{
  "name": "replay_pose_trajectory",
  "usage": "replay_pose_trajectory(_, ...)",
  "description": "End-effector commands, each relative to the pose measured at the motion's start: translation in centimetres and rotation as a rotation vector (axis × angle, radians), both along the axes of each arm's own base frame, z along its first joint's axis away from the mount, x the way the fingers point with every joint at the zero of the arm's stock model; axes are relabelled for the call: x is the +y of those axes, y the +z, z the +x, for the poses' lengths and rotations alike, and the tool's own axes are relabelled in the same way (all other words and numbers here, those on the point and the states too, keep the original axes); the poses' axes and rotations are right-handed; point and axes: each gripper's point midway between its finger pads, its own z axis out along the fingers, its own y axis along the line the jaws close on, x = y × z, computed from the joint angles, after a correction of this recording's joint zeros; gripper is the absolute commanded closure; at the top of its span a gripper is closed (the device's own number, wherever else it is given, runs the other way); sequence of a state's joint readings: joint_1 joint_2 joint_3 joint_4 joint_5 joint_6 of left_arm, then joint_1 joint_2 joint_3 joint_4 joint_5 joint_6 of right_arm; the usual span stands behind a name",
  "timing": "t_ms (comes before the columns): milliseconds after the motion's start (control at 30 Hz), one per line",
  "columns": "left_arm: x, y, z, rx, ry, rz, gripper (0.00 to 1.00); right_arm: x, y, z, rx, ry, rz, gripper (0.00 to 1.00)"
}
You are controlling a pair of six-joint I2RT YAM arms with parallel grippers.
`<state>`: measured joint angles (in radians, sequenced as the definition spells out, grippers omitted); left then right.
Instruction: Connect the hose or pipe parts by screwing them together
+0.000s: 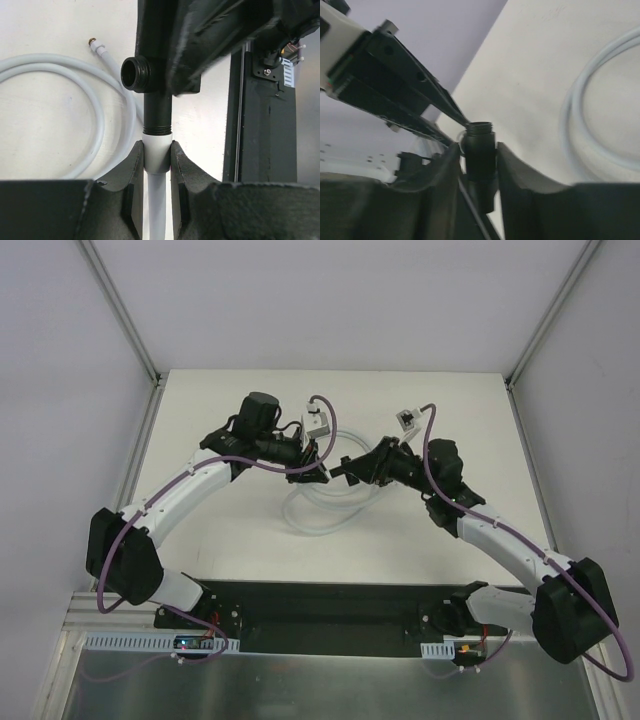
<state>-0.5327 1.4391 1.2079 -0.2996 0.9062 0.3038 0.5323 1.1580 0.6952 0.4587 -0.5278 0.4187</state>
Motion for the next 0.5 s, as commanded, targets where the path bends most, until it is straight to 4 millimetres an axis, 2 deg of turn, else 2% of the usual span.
replay_pose_trajectory(0,-1.2,1.8,0.6,-0.117,-0.020,-0.033,1.00,1.5,6.5,-1.7,0.081,0.050,0.264,0.49)
replay_pose_trajectory(33,-1.3,1.8,0.5,-0.113,-0.026,-0.037,1.00,1.1,7.1,-2.1,0.029,0.057,0.259,0.46)
replay_pose_trajectory(100,-1.3,1.9,0.1,-0.108,-0.039,-0.045,1.00,0.1,6.5,-2.1,-0.110,0.036,0.196,0.39)
replay_pose_trajectory(133,-1.2,1.9,0.0,-0.106,-0.040,-0.047,1.00,-0.8,7.4,-2.5,-0.179,0.018,0.196,0.36)
replay_pose_trajectory(167,-1.1,2.0,-0.2,-0.107,-0.042,-0.051,1.00,-1.8,6.8,-2.2,-0.222,-0.019,0.171,0.31)
replay_pose_trajectory(233,-1.0,2.1,-0.4,-0.101,-0.049,-0.057,1.00,-3.3,8.0,-2.8,-0.417,-0.038,0.119,0.26)
replay_pose_trajectory(267,-0.9,2.2,-0.7,-0.095,-0.056,-0.065,1.00,-3.8,7.4,-3.2,-0.490,-0.023,0.083,0.23)
replay_pose_trajectory(300,-1.0,2.5,-1.2,-0.082,-0.080,-0.083,1.00,-4.4,8.2,-3.7,-0.685,-0.024,0.010,0.21)
replay_pose_trajectory(333,-1.0,2.7,-1.4,-0.068,-0.091,-0.094,1.00,-4.7,7.9,-3.9,-0.780,-0.017,-0.038,0.16)
replay_pose_trajectory(433,-1.0,3.2,-2.1,-0.022,-0.128,-0.126,1.00,-5.7,7.3,-4.3,-1.095,-0.014,-0.201,0.14)
replay_pose_trajectory(467,-1.0,3.3,-2.4,-0.011,-0.140,-0.134,1.00,-5.6,6.5,-4.8,-1.166,0.037,-0.252,0.14)
